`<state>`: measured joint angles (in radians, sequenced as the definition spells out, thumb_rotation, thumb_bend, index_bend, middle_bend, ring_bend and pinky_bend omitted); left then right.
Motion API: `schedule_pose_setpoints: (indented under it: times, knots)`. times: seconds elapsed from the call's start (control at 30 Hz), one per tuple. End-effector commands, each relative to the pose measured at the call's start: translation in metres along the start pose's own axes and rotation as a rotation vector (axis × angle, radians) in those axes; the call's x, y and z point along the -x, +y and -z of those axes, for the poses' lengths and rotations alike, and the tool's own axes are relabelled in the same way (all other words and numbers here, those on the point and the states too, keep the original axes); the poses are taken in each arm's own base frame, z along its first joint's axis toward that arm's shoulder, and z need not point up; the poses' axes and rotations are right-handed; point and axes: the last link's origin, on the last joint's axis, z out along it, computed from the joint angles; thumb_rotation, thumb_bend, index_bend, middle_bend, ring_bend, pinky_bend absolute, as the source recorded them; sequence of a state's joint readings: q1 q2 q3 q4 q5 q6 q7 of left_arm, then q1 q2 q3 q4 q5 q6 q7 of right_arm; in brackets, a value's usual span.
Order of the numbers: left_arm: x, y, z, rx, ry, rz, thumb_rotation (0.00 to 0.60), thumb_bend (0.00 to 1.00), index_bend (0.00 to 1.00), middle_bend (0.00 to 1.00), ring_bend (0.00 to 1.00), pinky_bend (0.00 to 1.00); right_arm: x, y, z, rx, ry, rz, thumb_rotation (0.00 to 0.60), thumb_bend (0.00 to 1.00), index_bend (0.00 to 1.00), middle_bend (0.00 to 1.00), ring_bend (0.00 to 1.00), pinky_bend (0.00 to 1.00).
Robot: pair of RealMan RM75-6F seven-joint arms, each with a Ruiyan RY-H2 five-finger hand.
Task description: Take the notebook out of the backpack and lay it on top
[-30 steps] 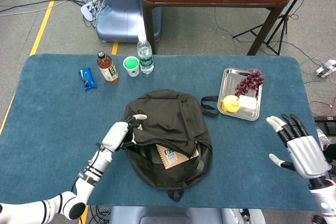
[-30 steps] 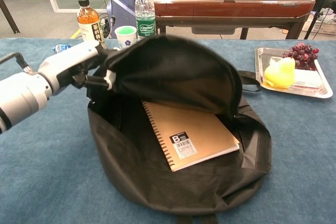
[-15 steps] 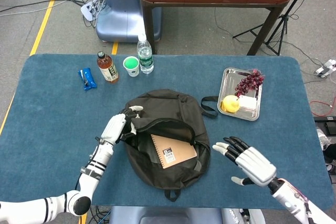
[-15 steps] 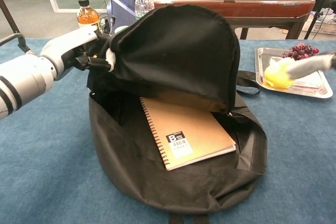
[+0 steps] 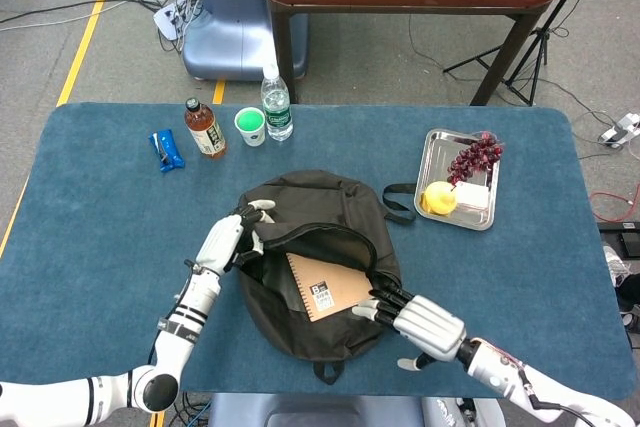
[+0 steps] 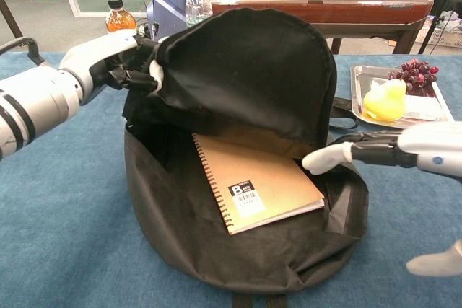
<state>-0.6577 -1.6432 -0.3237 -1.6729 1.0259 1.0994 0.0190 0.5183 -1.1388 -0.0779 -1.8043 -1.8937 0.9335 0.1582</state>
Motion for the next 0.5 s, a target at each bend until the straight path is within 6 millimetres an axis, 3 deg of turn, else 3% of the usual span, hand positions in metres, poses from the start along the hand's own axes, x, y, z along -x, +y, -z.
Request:
schedule_pose_setpoints:
  times: [0.03, 0.5]
  knots:
    - [-0.001, 0.001, 0.001, -0.004, 0.004, 0.002, 0.600, 0.75, 0.47, 0.21, 0.18, 0.11, -0.001, 0.001, -0.022, -0.005, -0.012, 0.027, 0.600, 0.16, 0.00, 0.13, 0.03, 0.11]
    - [-0.003, -0.002, 0.001, -0.038, 0.001, 0.025, 0.600, 0.75, 0.47, 0.21, 0.18, 0.11, 0.001, 0.009, -0.091, 0.002, 0.028, 0.064, 0.600, 0.18, 0.00, 0.13, 0.03, 0.11]
